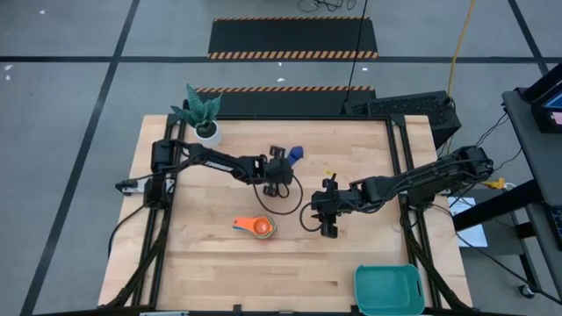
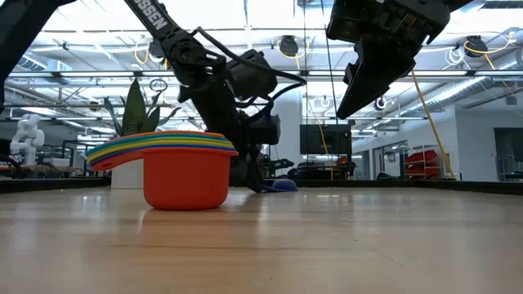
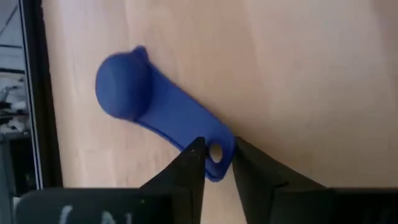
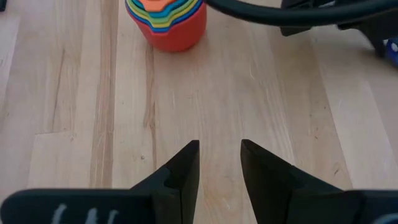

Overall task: Nest measuring cups in basket
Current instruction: Stack the dark blue measuring cup on top of the orange measuring cup

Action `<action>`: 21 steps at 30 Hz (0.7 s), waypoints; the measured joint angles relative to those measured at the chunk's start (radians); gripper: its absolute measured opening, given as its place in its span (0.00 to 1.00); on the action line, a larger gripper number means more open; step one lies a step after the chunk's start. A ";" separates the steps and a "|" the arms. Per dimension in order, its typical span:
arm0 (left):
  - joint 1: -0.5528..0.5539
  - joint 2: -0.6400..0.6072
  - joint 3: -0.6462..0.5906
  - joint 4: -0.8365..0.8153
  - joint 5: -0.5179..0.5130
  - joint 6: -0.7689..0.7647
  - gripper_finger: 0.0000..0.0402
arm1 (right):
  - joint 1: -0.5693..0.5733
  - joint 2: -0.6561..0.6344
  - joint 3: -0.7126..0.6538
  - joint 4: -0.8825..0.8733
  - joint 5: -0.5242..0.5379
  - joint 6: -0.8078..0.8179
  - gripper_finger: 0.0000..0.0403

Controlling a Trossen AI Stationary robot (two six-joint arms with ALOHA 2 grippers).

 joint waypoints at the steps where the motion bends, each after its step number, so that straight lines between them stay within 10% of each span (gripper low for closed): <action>1: 0.001 0.001 0.000 0.000 -0.001 -0.001 0.16 | 0.000 0.000 0.000 0.000 0.000 0.000 0.28; 13: -0.040 -0.026 -0.001 0.003 -0.129 0.010 0.02 | 0.000 0.000 0.000 -0.001 0.000 -0.008 0.28; 21: -0.069 -0.212 -0.001 -0.030 0.036 -0.119 0.02 | 0.000 -0.030 0.000 -0.124 0.117 0.033 0.28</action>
